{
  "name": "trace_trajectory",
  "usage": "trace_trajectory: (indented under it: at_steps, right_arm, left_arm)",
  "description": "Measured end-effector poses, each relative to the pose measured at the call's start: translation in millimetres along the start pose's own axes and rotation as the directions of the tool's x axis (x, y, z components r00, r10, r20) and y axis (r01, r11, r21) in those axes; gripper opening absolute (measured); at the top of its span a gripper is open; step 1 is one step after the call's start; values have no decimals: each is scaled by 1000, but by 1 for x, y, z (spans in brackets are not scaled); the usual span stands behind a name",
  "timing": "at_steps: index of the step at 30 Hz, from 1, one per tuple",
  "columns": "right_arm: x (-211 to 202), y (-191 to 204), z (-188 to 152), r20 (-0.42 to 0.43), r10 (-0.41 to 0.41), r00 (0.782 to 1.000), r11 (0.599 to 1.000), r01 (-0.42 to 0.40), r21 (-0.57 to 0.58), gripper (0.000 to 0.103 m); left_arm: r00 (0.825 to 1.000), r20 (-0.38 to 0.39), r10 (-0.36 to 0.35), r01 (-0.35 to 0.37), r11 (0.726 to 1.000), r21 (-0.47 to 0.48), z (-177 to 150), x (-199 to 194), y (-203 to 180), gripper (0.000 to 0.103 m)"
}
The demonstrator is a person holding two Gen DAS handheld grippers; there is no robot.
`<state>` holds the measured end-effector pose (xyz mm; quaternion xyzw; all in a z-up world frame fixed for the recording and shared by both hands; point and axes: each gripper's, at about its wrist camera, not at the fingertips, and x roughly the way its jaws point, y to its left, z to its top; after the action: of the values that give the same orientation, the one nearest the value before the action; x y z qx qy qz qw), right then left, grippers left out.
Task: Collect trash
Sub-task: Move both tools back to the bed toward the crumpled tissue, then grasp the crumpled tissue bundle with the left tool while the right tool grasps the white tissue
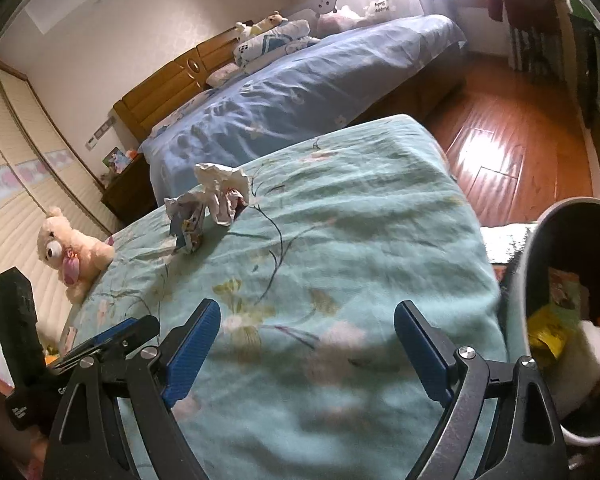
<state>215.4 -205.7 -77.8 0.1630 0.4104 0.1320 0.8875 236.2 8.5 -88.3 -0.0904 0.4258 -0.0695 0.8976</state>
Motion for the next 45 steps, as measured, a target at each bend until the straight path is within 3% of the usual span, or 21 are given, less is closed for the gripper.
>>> trace_trajectory:
  at_steps: [18, 19, 21, 28, 40, 42, 43, 44, 45]
  right_arm:
    - [52, 2, 38, -31, 41, 999, 999, -40, 12, 90]
    - [54, 2, 39, -32, 42, 999, 999, -42, 16, 90]
    - [58, 3, 42, -33, 45, 998, 999, -45, 17, 90]
    - [79, 26, 55, -42, 77, 996, 997, -78, -23, 91]
    - [125, 75, 68, -82, 78, 994, 987, -89, -136, 89]
    - [130, 77, 69, -77, 53, 996, 987, -64, -149, 84]
    - [131, 78, 69, -77, 42, 996, 987, -54, -154, 71]
    - [133, 78, 69, -81, 27, 996, 986, -40, -160, 46]
    - [133, 78, 68, -88, 20, 996, 986, -34, -161, 27]
  left_arm:
    - [999, 14, 29, -30, 997, 71, 62, 62, 4, 67]
    - [1000, 13, 26, -27, 997, 76, 64, 65, 4, 64]
    - [1000, 2, 3, -3, 997, 81, 66, 70, 4, 34]
    - [999, 35, 1, -3, 998, 59, 61, 53, 13, 27]
    - [999, 25, -24, 25, 999, -38, 27, 20, 40, 27]
    - [999, 25, -24, 24, 999, -37, 25, 18, 40, 26]
    - [999, 24, -24, 25, 999, -36, 24, 17, 40, 27]
    - [999, 23, -24, 24, 999, -35, 23, 17, 39, 27]
    - [1000, 22, -22, 23, 999, -34, 21, 16, 39, 27]
